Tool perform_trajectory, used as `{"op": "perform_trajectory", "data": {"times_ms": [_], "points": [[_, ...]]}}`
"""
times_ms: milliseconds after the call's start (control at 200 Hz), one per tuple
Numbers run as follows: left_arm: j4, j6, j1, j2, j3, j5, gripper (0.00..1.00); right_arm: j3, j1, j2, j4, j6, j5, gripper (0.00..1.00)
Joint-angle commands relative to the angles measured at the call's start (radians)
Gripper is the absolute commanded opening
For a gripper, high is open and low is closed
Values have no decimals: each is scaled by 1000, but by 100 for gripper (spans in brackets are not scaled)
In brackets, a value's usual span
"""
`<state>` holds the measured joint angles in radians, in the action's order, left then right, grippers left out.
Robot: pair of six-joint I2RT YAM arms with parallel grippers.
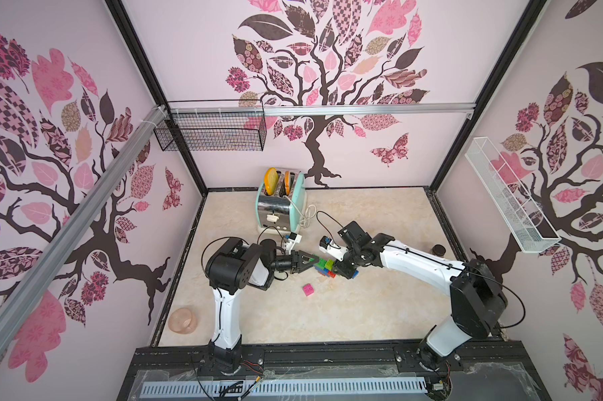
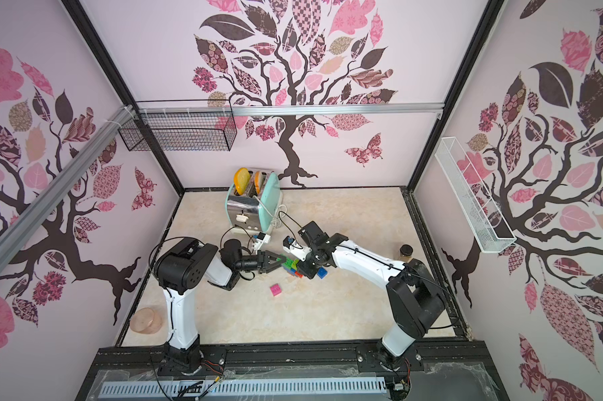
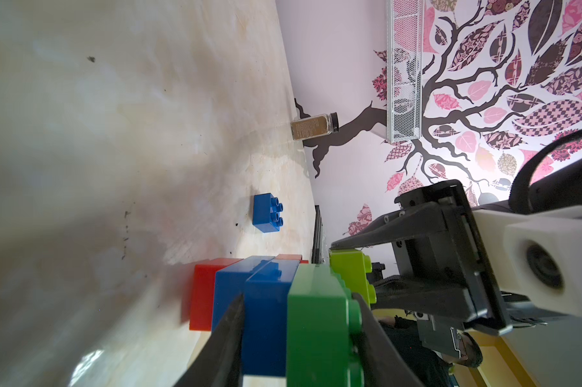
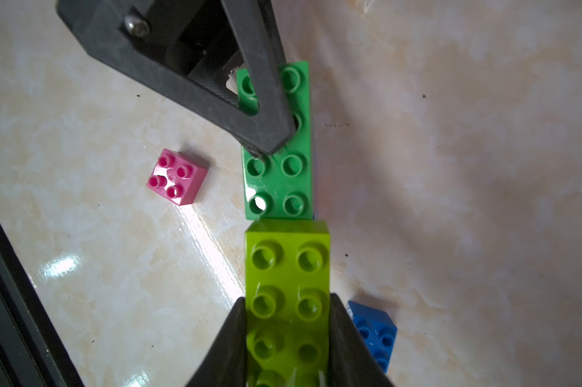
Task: Assemble a heart with lego
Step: Assemble the lego brick with the lego brick.
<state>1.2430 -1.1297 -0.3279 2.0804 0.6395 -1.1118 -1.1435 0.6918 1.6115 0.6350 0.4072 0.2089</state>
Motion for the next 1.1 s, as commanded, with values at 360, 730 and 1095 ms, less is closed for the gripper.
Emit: {"op": "perform_trajectory", "data": {"times_ms": [360, 730, 1095], "points": [[3, 5, 0, 27, 1, -11, 27, -5, -4, 43, -20, -15, 32, 27], [3, 3, 1, 25, 0, -8, 27, -19, 8, 85, -18, -40, 13, 26], [3, 5, 0, 29, -2, -13, 27, 45, 21, 77, -119, -54, -16, 25]]}}
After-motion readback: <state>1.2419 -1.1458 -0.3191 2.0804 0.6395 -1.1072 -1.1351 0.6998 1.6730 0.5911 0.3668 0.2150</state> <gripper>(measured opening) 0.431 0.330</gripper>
